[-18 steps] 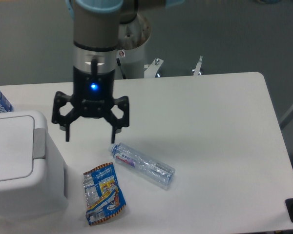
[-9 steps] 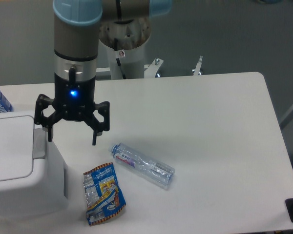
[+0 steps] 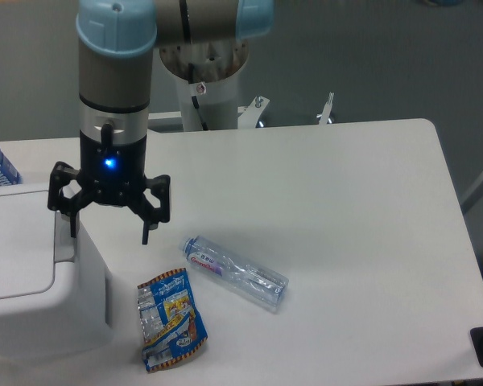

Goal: Open the trash can
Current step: 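Push the gripper fingers against the lid edge to tip it open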

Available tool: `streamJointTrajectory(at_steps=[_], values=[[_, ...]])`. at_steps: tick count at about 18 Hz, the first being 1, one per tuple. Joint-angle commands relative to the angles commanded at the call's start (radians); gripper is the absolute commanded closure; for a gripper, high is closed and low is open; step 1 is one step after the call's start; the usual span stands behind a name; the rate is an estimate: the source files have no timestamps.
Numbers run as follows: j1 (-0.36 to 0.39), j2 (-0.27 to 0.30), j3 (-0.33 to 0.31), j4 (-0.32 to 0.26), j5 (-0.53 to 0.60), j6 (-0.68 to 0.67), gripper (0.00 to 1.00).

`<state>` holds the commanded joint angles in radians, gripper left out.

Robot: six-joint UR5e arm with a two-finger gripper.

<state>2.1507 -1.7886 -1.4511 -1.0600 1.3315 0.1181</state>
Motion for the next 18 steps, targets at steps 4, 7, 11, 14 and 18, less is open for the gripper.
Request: streamJointTrajectory(at_steps=[4,7,11,14,18], values=[[-0.008,-0.008,-0.003,0.0,0.0,-0.002,0.0],[-0.009,-0.008,-0.006,0.0,0.0,-0.002,0.0],[-0.009,-0.008,-0.008,0.0,0.0,-0.002,0.0],[-0.009,-0.008,-0.008,0.0,0.0,-0.002,0.0],[-0.008,-0.005,0.015,0.0,0.011,0.0,0.0]])
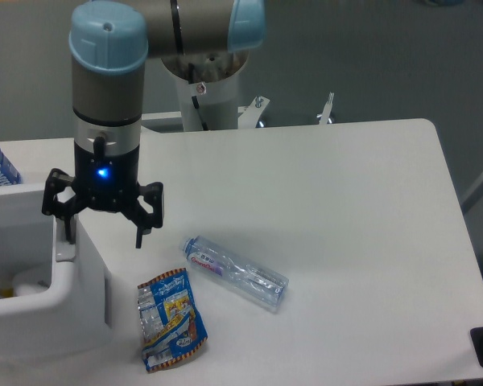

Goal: Open the trash can
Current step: 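Push the gripper fingers against the lid edge to tip it open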

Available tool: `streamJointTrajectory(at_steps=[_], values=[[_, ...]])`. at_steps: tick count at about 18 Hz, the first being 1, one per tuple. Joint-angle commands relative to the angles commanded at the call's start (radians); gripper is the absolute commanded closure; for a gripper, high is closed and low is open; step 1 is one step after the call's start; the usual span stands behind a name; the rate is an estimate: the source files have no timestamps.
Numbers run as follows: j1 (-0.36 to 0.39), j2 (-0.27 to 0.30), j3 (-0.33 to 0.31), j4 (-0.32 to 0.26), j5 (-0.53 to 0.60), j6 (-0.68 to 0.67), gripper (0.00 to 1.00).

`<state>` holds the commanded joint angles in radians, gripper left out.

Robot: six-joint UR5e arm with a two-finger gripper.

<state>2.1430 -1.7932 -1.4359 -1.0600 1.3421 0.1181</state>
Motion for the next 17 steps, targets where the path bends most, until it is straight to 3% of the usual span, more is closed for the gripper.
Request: streamJointTrajectory(at_steps=[3,9,13,17], values=[[0.003,0.003,0.037,-0.002,0.096,-0.002,0.0],[0.044,0.011,0.046,-0.014,0.434,0.018,0.0],[0.13,0.02,0.042,-0.021,0.465,0.078,0.0],[0.172,0.041,0.043,-0.1,0.469,0.256,0.0]])
